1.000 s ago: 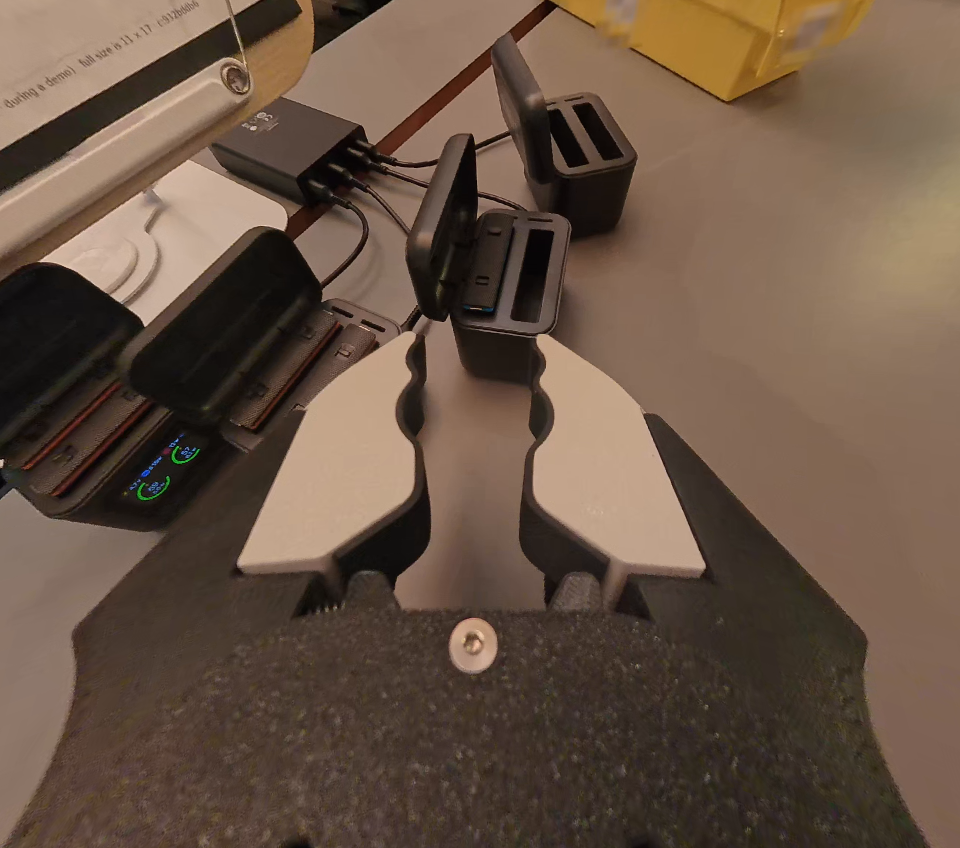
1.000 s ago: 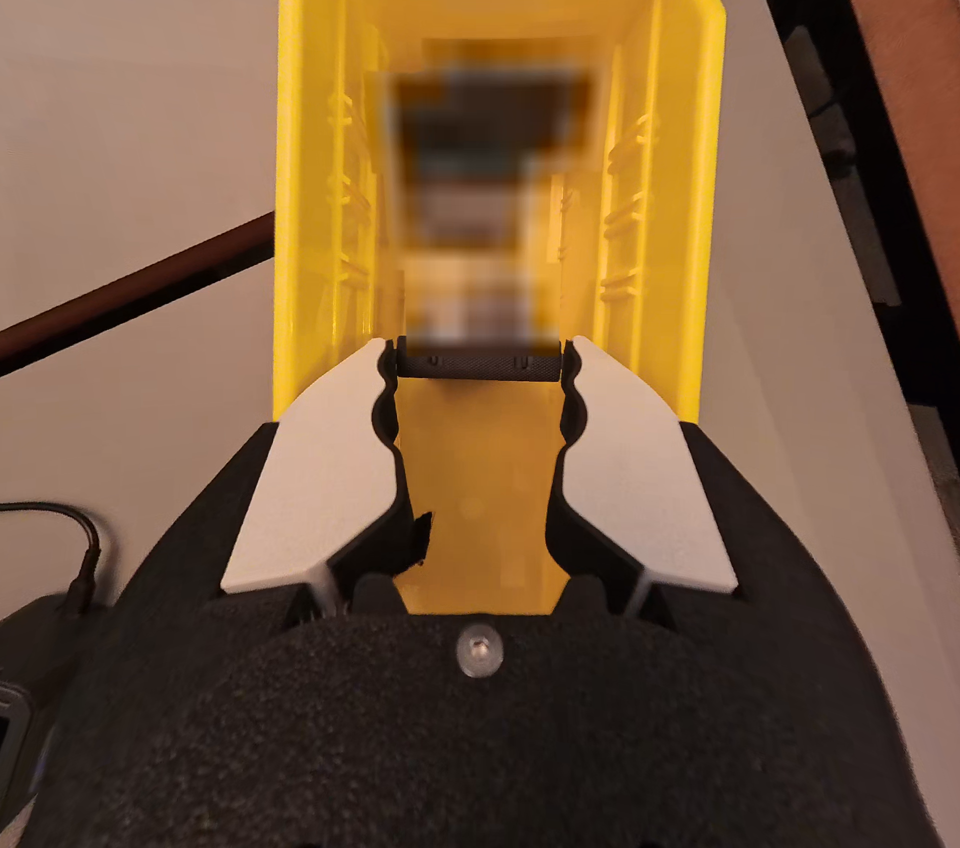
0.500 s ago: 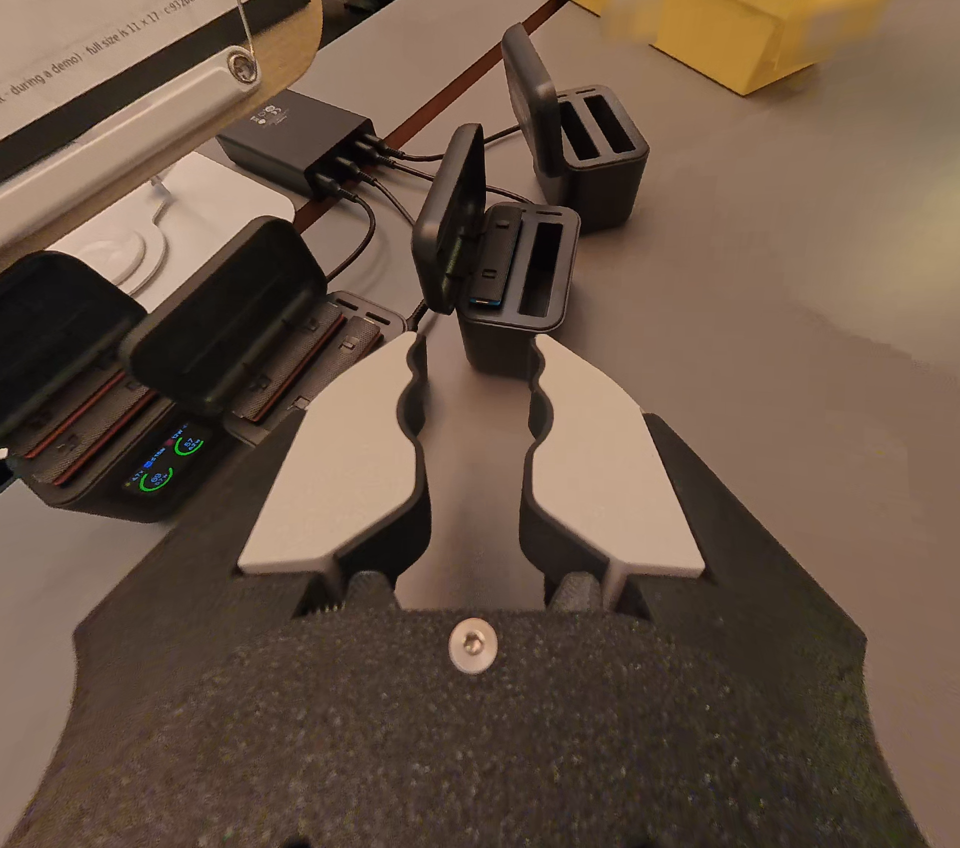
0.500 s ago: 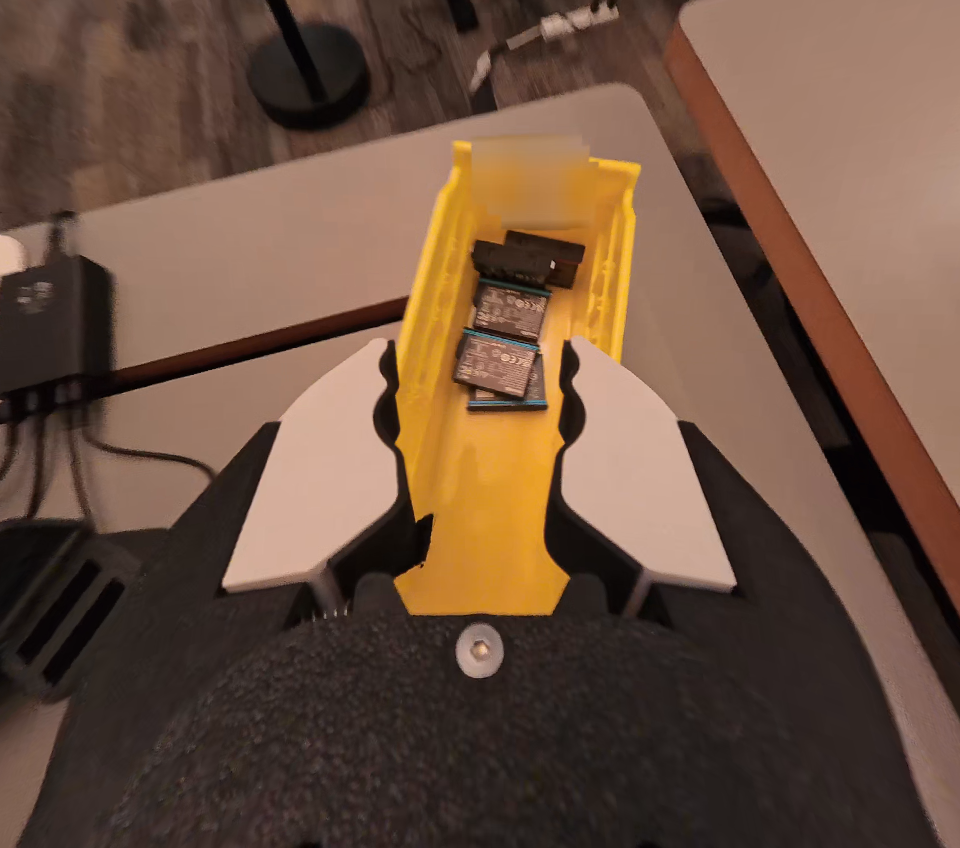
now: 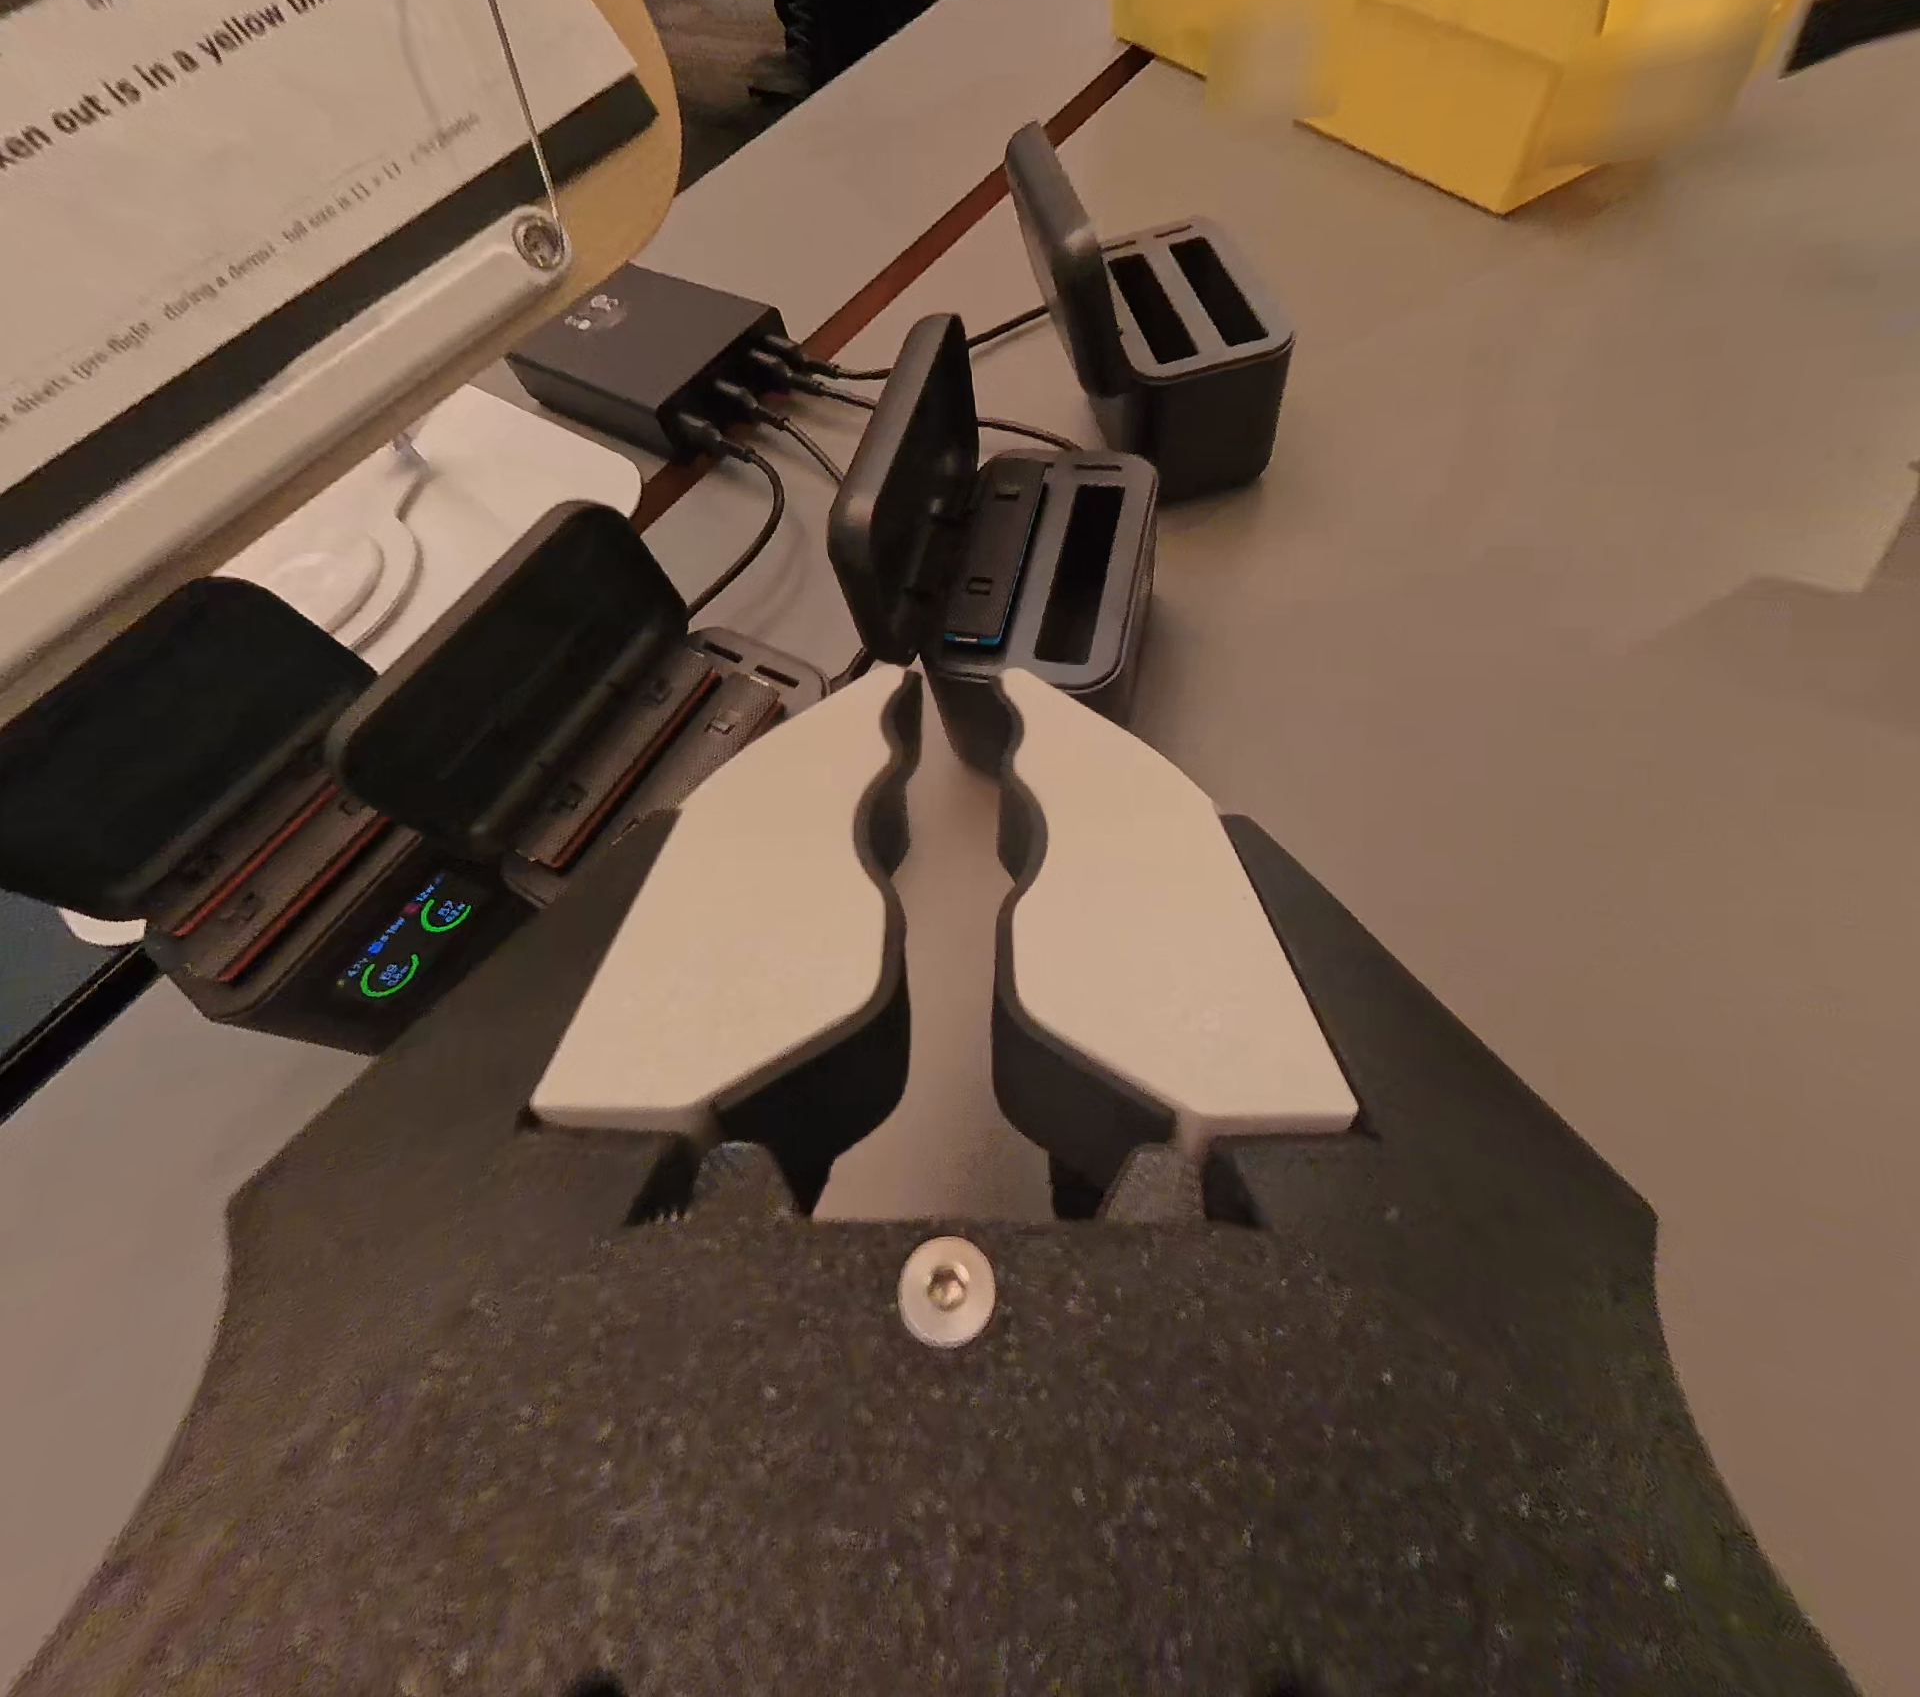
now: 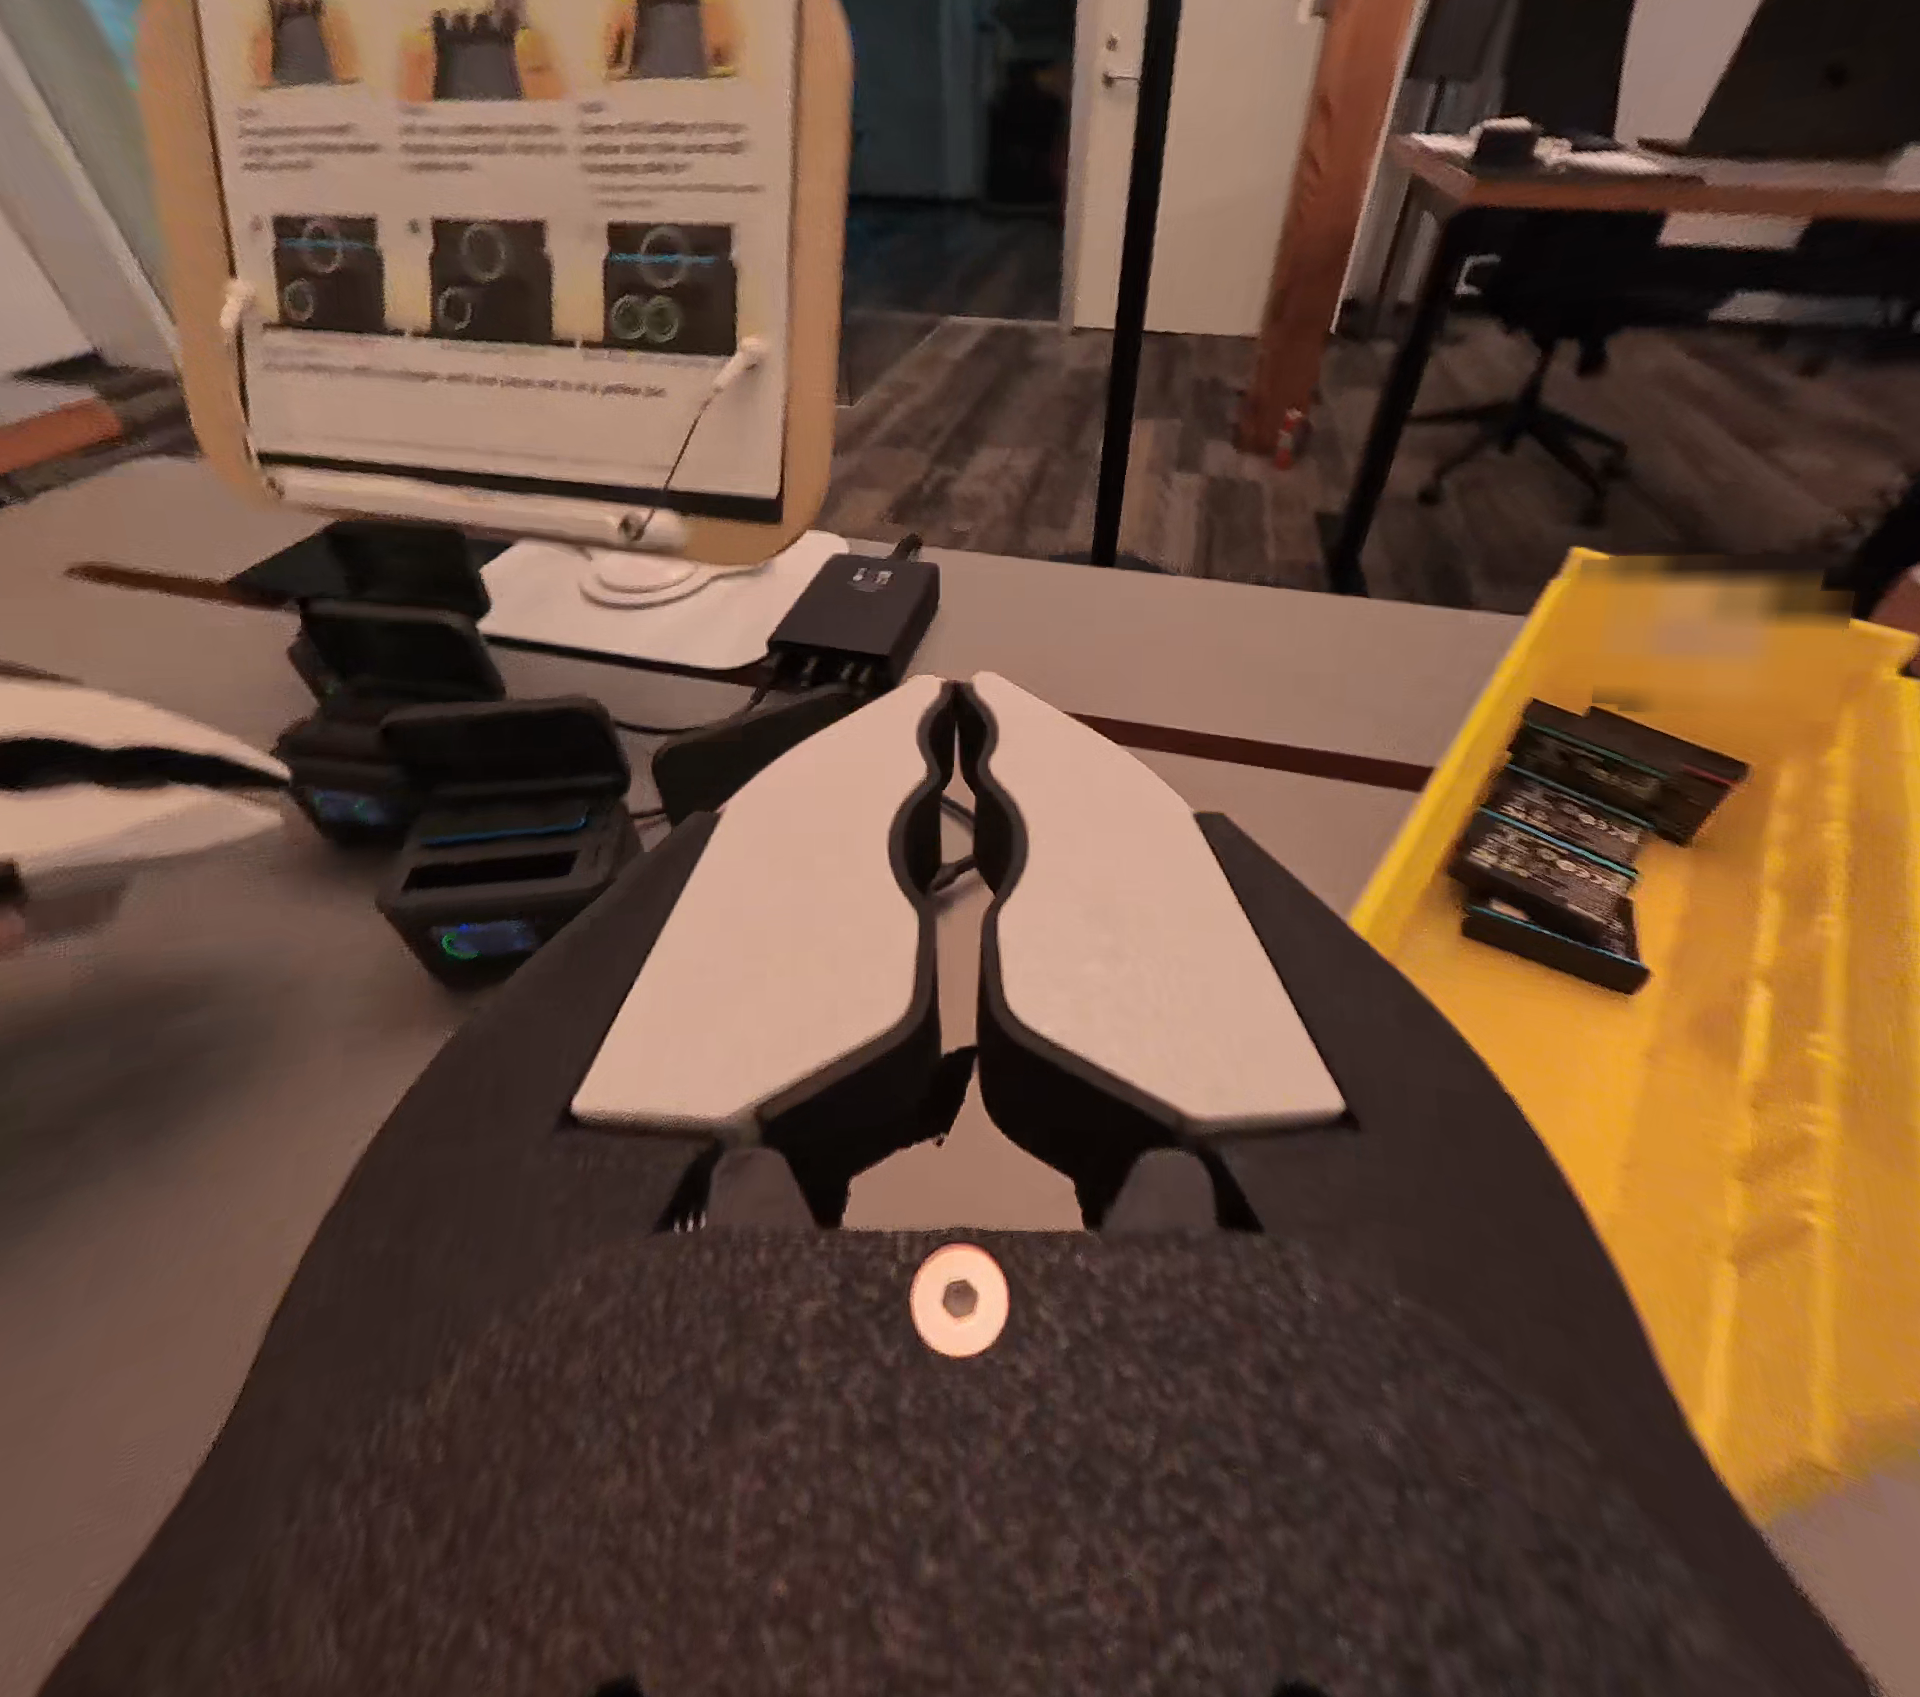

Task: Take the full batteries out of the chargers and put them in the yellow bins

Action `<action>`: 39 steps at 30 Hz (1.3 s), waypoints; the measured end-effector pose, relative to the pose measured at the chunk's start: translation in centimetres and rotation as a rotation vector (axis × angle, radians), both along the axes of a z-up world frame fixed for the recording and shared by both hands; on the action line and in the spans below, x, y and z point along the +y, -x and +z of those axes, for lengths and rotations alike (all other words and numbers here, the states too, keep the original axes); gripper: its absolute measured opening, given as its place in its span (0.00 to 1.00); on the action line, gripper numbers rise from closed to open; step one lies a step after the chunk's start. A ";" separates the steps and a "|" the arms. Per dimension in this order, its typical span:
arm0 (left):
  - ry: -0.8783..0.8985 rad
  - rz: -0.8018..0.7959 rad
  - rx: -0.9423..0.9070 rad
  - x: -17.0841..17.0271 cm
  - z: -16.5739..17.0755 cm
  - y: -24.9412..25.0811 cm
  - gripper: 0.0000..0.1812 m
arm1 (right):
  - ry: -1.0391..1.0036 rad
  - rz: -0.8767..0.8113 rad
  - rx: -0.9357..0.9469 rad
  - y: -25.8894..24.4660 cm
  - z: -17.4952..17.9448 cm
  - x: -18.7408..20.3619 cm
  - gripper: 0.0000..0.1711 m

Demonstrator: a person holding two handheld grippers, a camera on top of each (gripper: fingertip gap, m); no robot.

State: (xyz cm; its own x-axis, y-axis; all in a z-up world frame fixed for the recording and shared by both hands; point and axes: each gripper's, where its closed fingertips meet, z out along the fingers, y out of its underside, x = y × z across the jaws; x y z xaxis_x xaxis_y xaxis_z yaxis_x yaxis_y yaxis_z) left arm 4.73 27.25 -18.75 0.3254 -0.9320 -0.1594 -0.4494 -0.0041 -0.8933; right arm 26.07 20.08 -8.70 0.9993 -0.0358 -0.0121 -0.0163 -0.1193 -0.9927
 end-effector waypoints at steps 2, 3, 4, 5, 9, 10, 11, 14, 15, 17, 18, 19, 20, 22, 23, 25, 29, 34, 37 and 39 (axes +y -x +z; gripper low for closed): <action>0.017 -0.009 -0.005 -0.6 0.5 0.1 0.02 | 0.000 0.046 -0.044 1.6 -1.8 0.4 0.00; 0.033 -0.026 0.005 -1.1 0.4 0.1 0.00 | 0.004 0.078 -0.049 2.4 -2.6 0.5 0.00; 0.053 -0.047 0.017 -1.7 0.2 0.1 0.00 | 0.001 0.104 -0.049 3.1 -3.4 0.6 0.00; 0.080 -0.064 0.034 -2.3 -0.3 0.1 0.00 | -0.001 0.126 -0.051 3.7 -4.0 0.7 0.00; 0.139 -0.107 0.103 -4.1 -3.2 -0.7 0.01 | 0.023 0.193 -0.067 5.4 -5.5 0.9 0.00; 0.153 -0.124 0.116 -4.6 -3.8 -1.1 0.01 | 0.024 0.205 -0.062 5.7 -5.6 0.8 0.00; 0.165 -0.137 0.125 -4.9 -4.4 -1.6 0.01 | 0.023 0.215 -0.057 6.0 -5.7 0.7 0.00; 0.172 -0.117 0.167 -4.5 -5.9 -2.5 0.00 | 0.021 0.233 -0.051 6.6 -5.7 0.4 0.00; 0.172 -0.105 0.179 -4.2 -6.3 -2.7 0.00 | 0.020 0.239 -0.049 6.7 -5.7 0.3 0.00; 0.162 -0.060 0.183 -3.2 -6.6 -2.8 0.00 | 0.015 0.245 -0.045 6.9 -5.5 0.2 0.00; 0.157 -0.034 0.185 -2.7 -6.6 -2.7 0.00 | 0.013 0.247 -0.043 6.9 -5.5 0.2 0.00; 0.163 -0.012 0.186 -2.3 -6.6 -2.6 0.00 | 0.012 0.250 -0.039 6.9 -5.4 0.1 0.00; 0.161 0.019 0.184 -1.8 -6.6 -2.5 0.00 | 0.011 0.252 -0.035 7.0 -5.4 0.1 0.00; 0.148 0.094 0.177 -0.4 -6.6 -2.0 0.00 | 0.013 0.256 -0.029 7.0 -5.5 0.1 0.00; 0.151 0.124 0.175 0.1 -6.6 -1.7 0.00 | 0.015 0.257 -0.029 7.1 -5.5 0.1 0.00; 0.169 0.135 0.168 0.3 -6.4 -1.4 0.01 | 0.017 0.259 -0.034 7.1 -5.6 0.1 0.00; 0.112 0.123 0.124 -0.4 -3.1 0.3 0.01 | 0.017 0.255 -0.037 6.9 -5.7 0.0 0.00; 0.015 0.115 0.089 -2.3 4.4 6.6 0.02 | -0.001 0.260 -0.020 6.8 -5.2 -0.2 0.00; -0.051 0.149 0.163 -2.5 8.4 13.6 0.00 | -0.004 0.264 -0.009 6.8 -5.1 -0.3 0.00; -0.054 0.201 0.254 -2.0 10.1 19.0 0.00 | -0.002 0.268 -0.003 6.8 -5.0 -0.3 0.00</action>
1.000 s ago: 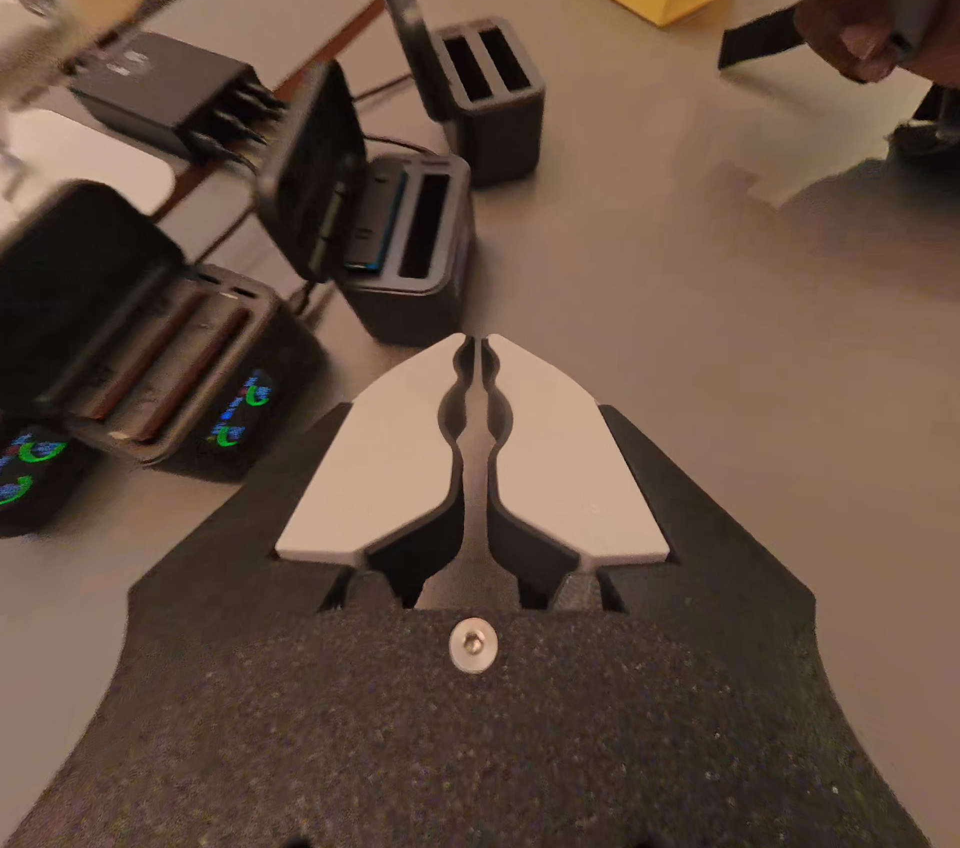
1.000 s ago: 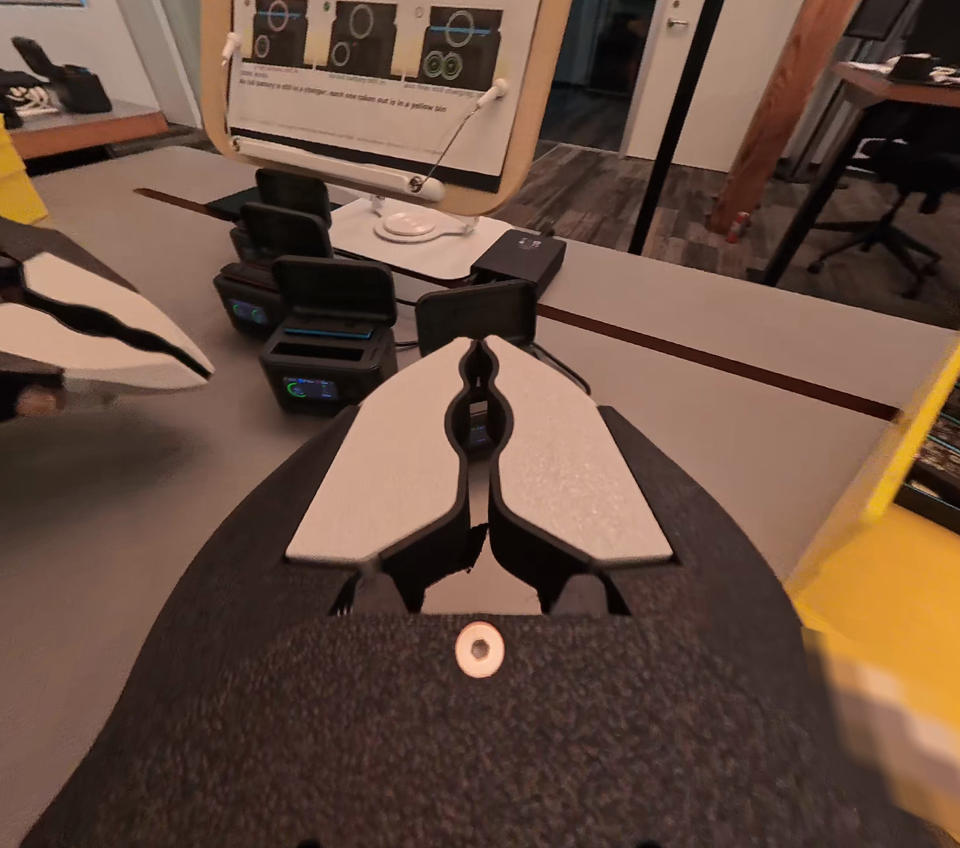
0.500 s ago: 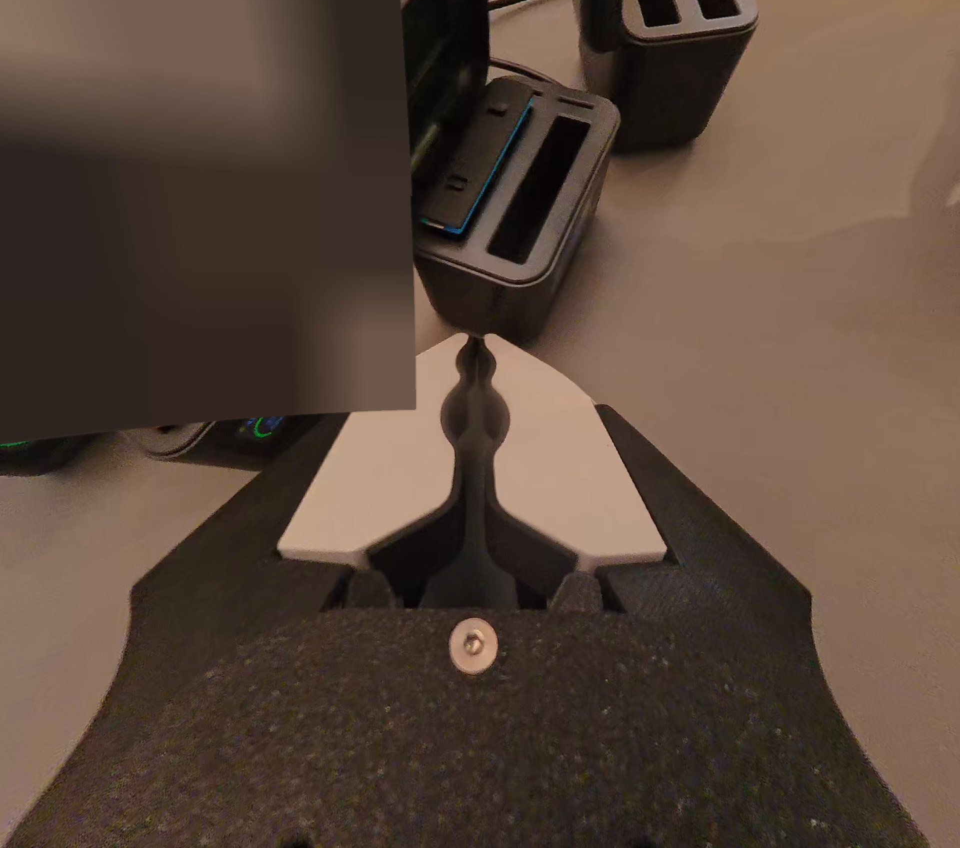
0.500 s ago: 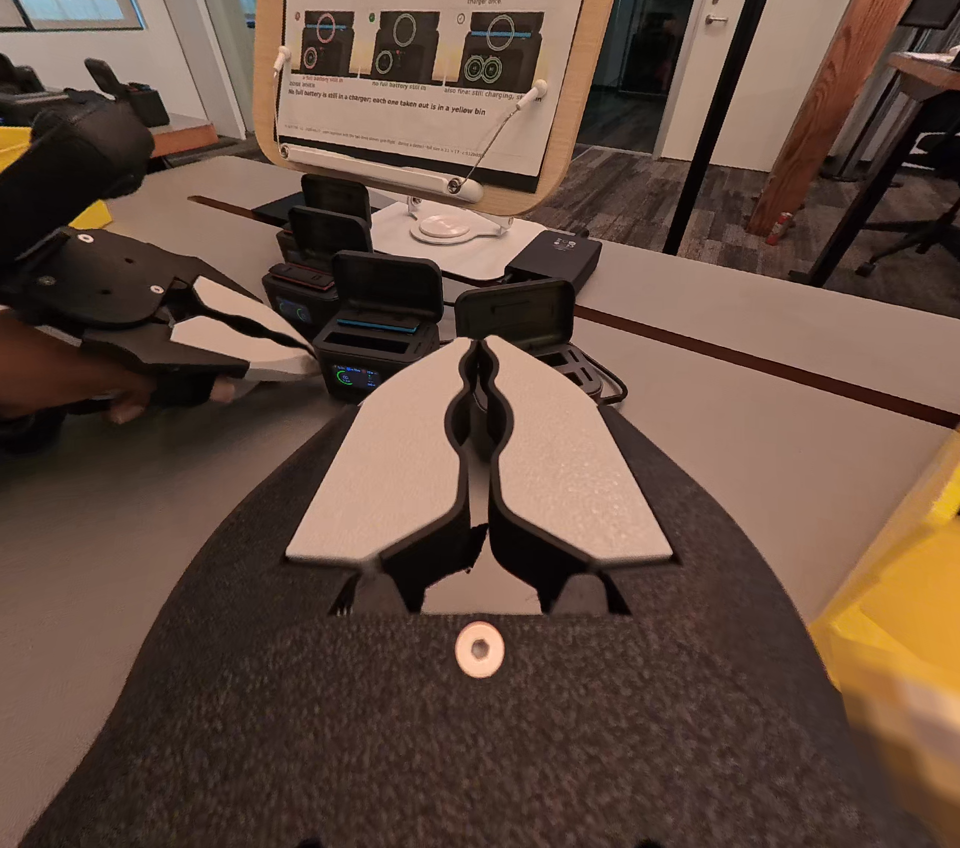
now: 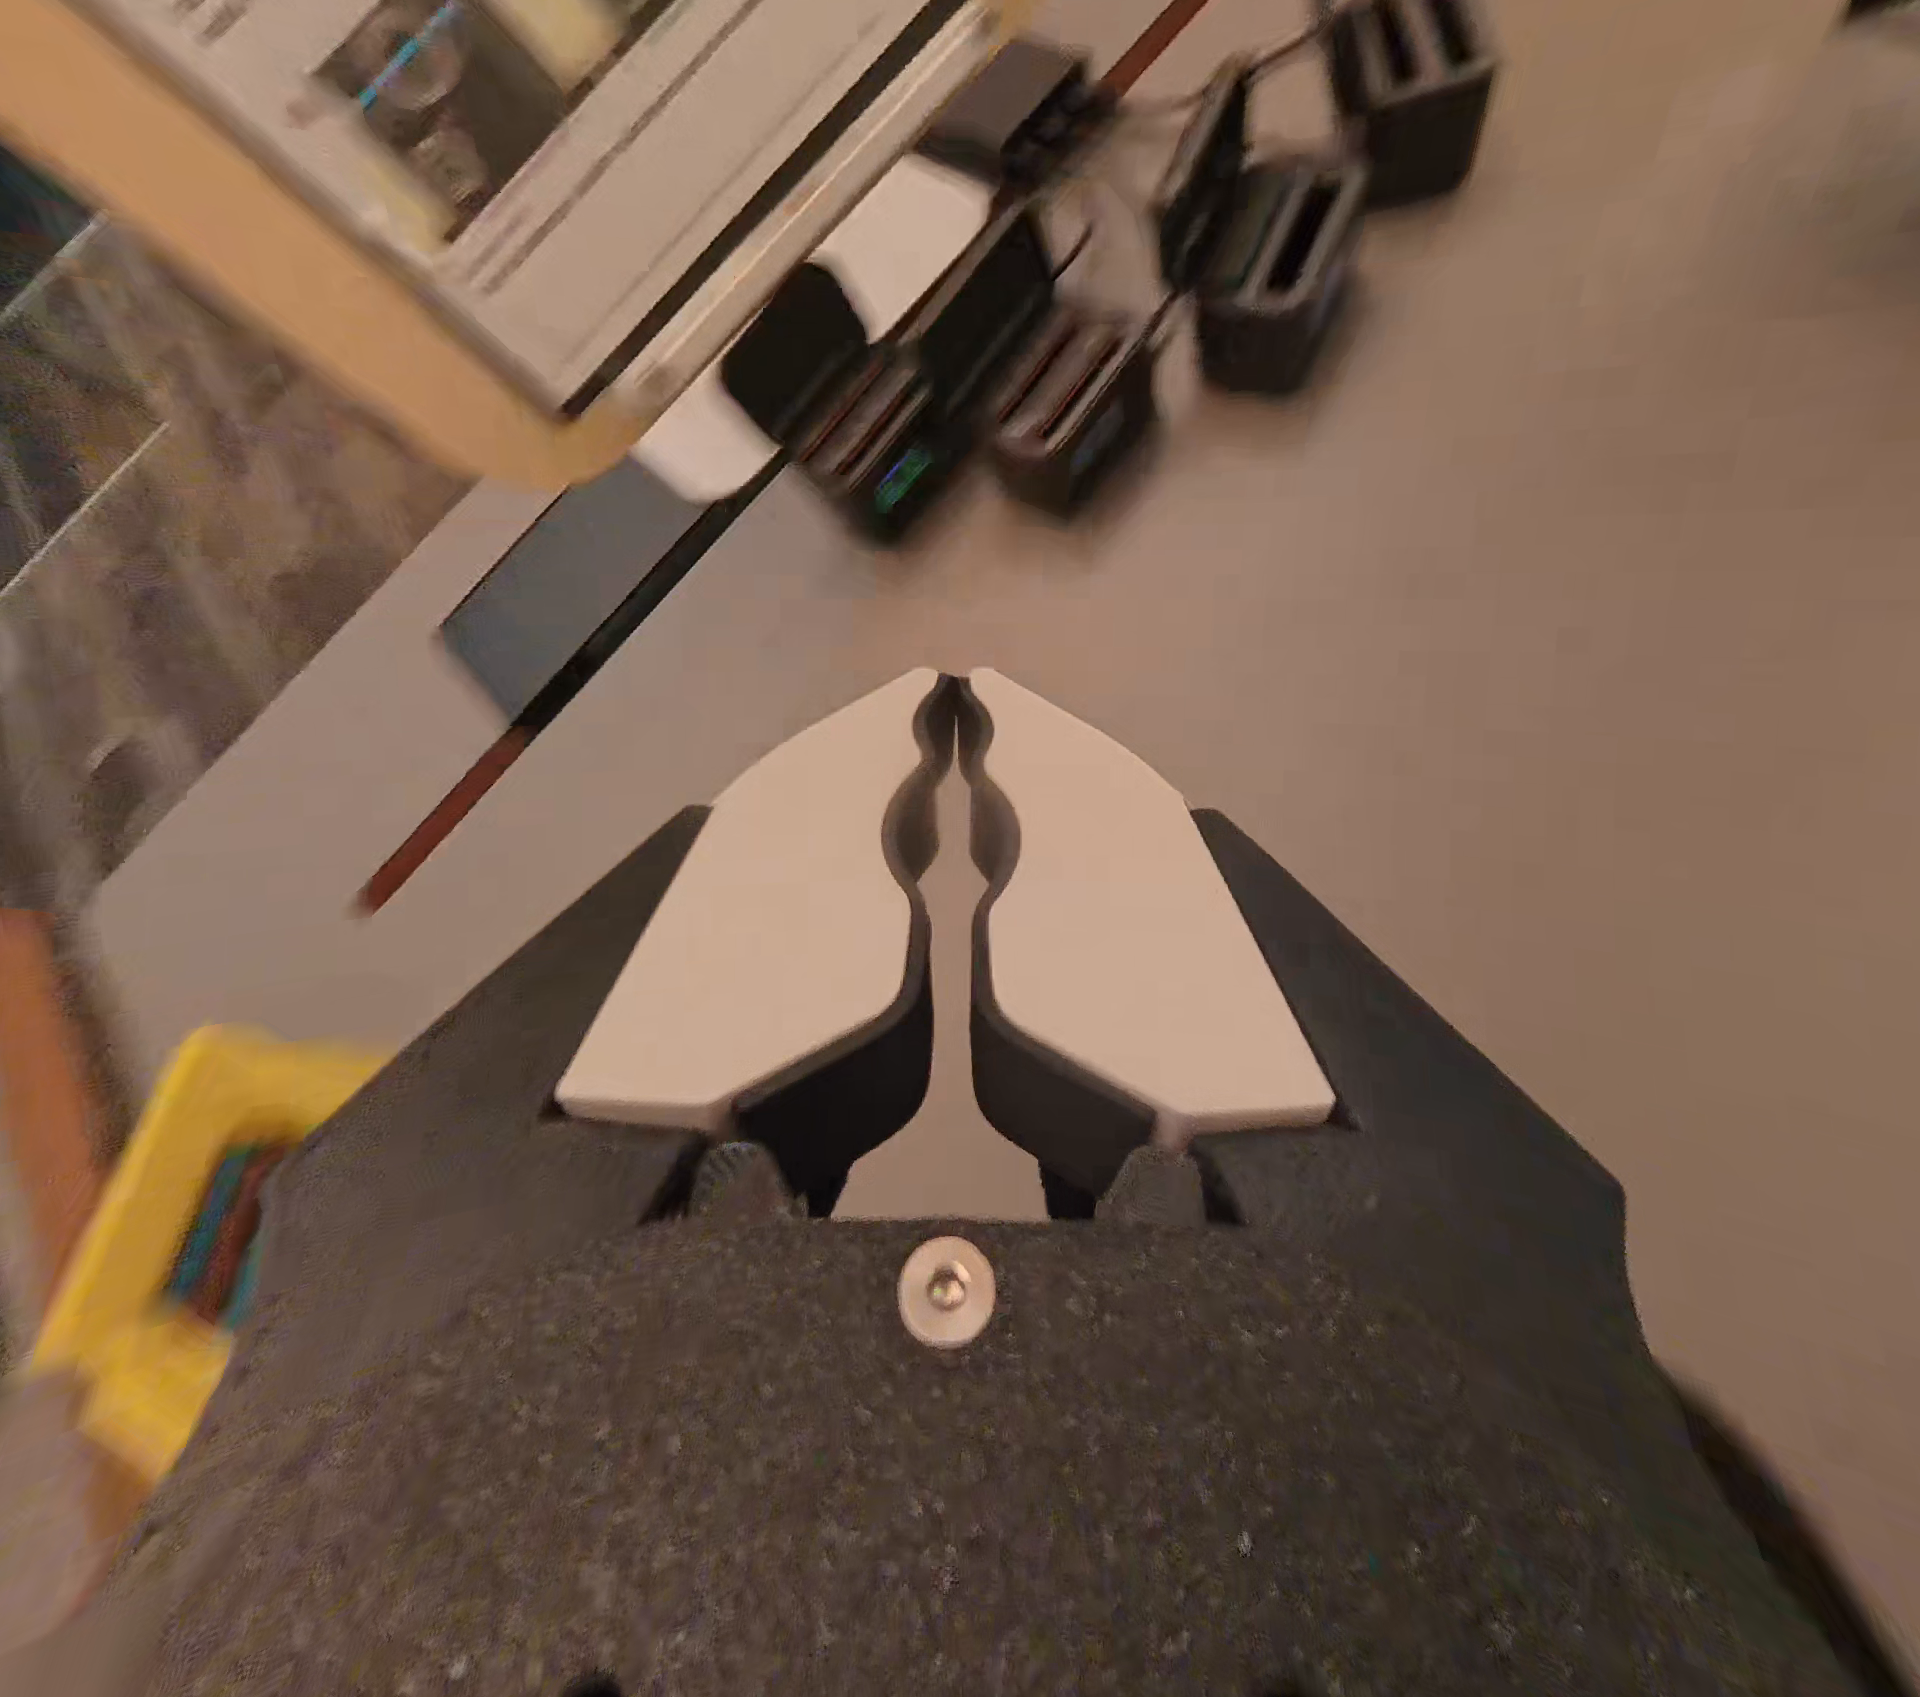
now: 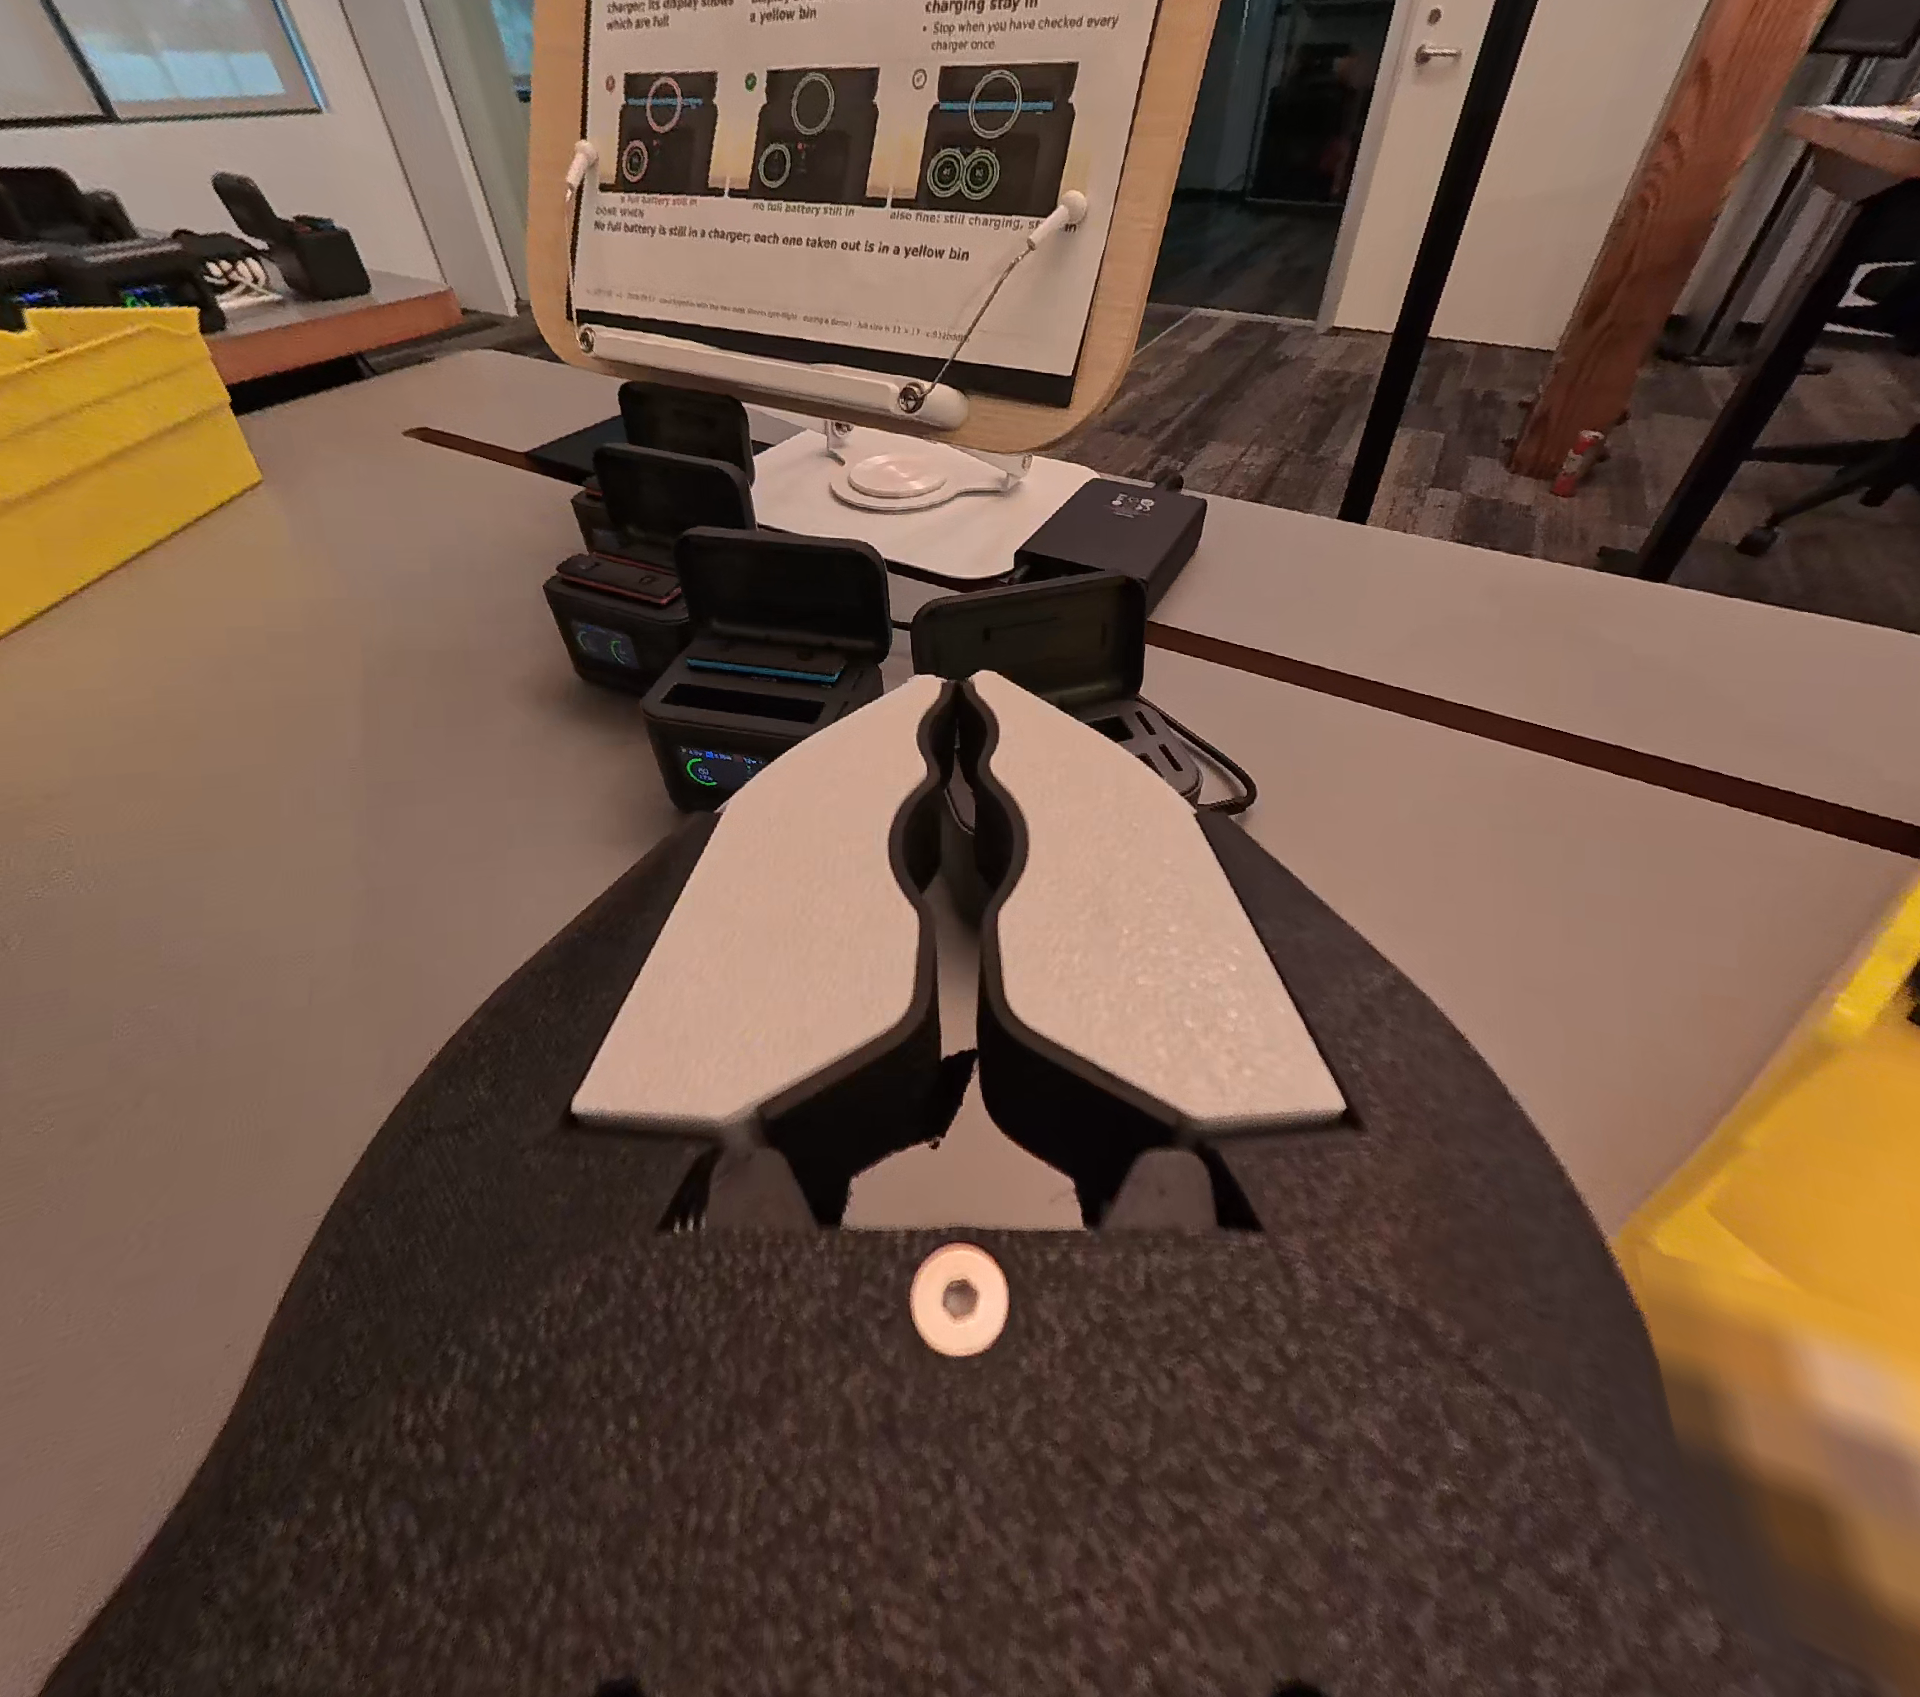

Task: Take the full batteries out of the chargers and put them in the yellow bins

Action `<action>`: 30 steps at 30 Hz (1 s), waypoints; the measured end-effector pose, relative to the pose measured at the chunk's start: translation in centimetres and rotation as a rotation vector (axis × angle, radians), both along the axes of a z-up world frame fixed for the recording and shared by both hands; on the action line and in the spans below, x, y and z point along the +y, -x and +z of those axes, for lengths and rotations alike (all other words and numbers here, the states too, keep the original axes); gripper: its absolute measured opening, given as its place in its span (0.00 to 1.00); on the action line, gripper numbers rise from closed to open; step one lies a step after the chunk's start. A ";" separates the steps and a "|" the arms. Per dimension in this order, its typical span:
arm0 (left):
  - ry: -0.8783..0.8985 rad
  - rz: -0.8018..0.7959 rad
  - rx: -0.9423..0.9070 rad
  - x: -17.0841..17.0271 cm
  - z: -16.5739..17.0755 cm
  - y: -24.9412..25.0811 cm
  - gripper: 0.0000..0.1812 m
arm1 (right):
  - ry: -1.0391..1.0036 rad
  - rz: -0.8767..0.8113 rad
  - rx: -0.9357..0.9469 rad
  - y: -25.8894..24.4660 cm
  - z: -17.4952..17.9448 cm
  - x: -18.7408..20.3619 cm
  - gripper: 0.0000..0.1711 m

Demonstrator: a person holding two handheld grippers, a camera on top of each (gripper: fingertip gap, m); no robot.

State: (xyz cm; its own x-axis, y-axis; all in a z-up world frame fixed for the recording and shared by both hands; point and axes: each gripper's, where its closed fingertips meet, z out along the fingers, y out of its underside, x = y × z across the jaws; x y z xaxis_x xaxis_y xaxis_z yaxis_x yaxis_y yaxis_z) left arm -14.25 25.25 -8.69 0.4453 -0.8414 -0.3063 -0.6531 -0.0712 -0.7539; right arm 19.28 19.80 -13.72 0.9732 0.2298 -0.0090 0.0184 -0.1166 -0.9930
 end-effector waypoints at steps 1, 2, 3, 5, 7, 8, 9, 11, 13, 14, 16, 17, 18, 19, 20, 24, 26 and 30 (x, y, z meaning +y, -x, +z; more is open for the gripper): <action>-0.008 0.034 0.045 0.5 0.7 2.8 0.00 | 0.002 0.002 0.002 0.0 0.0 0.0 0.00; 0.007 0.053 0.095 0.8 0.9 5.3 0.00 | 0.005 0.005 0.003 0.0 -0.1 0.0 0.00; 0.045 0.076 0.134 1.0 0.8 7.8 0.03 | 0.009 0.007 0.003 0.1 -0.2 0.1 0.00; 0.106 0.127 0.204 1.8 0.2 12.0 0.07 | 0.022 0.009 -0.001 0.1 -0.5 0.2 0.00; 0.173 0.131 0.297 2.1 -1.6 15.3 0.10 | 0.035 0.012 -0.007 0.3 -1.0 0.2 0.00; 0.242 0.106 0.347 1.6 -3.0 16.4 0.11 | 0.041 0.012 -0.012 0.3 -1.2 0.3 0.00; 0.286 0.103 0.415 1.5 -4.4 17.7 0.11 | 0.046 0.012 -0.016 0.3 -1.4 0.3 0.00; 0.367 0.066 0.573 1.0 -7.3 19.8 0.12 | 0.060 0.011 -0.021 0.3 -1.8 0.4 0.00; 0.438 0.026 0.661 0.7 -9.6 20.6 0.15 | 0.075 0.011 -0.023 0.3 -2.3 0.4 0.00; 0.457 0.013 0.697 0.7 -10.5 20.8 0.15 | 0.082 0.010 -0.023 0.3 -2.5 0.5 0.00; 0.443 0.003 0.773 1.5 -11.8 21.1 0.14 | 0.095 0.007 -0.027 0.2 -2.9 0.5 0.00; 0.450 -0.004 0.797 1.7 -12.4 21.2 0.14 | 0.099 0.006 -0.030 0.2 -3.1 0.5 0.00; 0.457 -0.006 0.815 1.9 -12.9 21.3 0.14 | 0.104 0.005 -0.032 0.2 -3.2 0.5 0.00; 0.452 -0.009 0.834 2.3 -13.4 21.3 0.14 | 0.108 0.004 -0.033 0.1 -3.3 0.6 0.00; 0.451 -0.015 0.853 2.4 -13.8 21.4 0.15 | 0.112 0.004 -0.035 0.1 -3.4 0.6 0.00; 0.445 -0.028 0.855 2.8 -14.9 20.6 0.16 | 0.125 0.004 -0.036 -0.1 -3.8 0.7 0.00; 0.450 -0.038 0.812 2.9 -15.3 19.6 0.15 | 0.131 0.006 -0.034 0.0 -3.9 0.7 0.00; 0.458 -0.084 0.830 2.6 -16.3 19.3 0.14 | 0.140 0.011 -0.042 0.1 -4.1 0.7 0.00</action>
